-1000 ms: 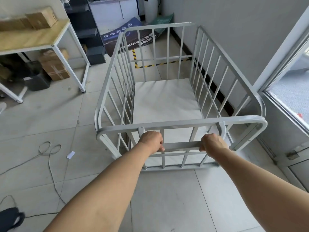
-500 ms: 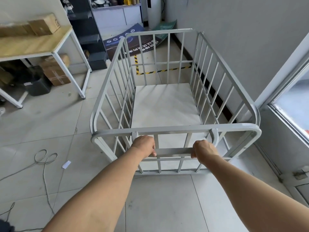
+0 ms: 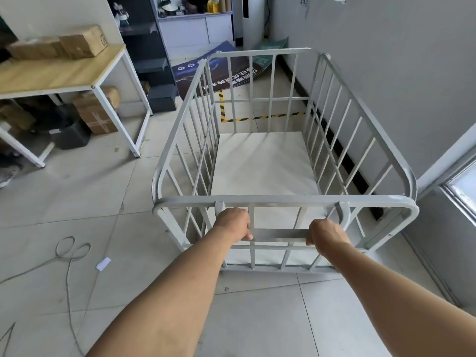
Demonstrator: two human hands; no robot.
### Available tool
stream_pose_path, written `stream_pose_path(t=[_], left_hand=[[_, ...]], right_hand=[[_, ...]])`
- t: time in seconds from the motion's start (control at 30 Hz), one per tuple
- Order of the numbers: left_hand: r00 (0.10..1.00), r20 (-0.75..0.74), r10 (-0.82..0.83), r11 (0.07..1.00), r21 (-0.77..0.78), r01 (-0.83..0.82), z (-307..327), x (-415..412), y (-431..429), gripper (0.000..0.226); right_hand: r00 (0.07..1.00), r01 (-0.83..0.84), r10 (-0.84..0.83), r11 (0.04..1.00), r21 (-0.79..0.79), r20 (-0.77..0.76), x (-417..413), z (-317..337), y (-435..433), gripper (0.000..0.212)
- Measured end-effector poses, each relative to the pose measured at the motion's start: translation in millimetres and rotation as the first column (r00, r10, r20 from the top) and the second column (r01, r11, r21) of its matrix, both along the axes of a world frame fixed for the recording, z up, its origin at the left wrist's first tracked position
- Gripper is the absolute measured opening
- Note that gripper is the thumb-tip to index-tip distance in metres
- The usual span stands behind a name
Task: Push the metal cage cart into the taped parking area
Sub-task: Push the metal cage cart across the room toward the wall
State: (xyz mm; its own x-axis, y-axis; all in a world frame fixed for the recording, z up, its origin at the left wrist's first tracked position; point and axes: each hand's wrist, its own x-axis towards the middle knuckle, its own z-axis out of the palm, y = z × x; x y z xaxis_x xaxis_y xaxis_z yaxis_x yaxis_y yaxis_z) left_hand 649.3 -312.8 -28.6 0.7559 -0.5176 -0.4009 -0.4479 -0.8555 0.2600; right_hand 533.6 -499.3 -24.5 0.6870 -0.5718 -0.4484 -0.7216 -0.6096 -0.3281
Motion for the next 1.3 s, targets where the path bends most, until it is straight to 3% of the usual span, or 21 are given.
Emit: stream_pose_path(t=[0.47, 0.77, 1.3], left_hand=[[0.999, 0.034, -0.030, 1.000, 0.009, 0.029, -1.7, 71.2, -47.0, 0.008], [1.000, 0.002, 0.013, 0.999, -0.041, -0.013, -0.1, 93.8, -92.6, 0.023], [0.999, -0.005, -0.036, 0.999, -0.037, 0.036, -9.4, 161.9, -167.1, 0.023]], right_hand=[[0.994, -0.103, 0.100, 0.991, -0.080, -0.045, 75.1, -7.7, -49.8, 0.027], [0.964, -0.261, 0.253, 0.960, -0.100, -0.080, 105.6, 2.4, -104.6, 0.016], [0.964, -0.261, 0.248, 0.951, -0.164, -0.100, 174.2, -1.6, -185.5, 0.014]])
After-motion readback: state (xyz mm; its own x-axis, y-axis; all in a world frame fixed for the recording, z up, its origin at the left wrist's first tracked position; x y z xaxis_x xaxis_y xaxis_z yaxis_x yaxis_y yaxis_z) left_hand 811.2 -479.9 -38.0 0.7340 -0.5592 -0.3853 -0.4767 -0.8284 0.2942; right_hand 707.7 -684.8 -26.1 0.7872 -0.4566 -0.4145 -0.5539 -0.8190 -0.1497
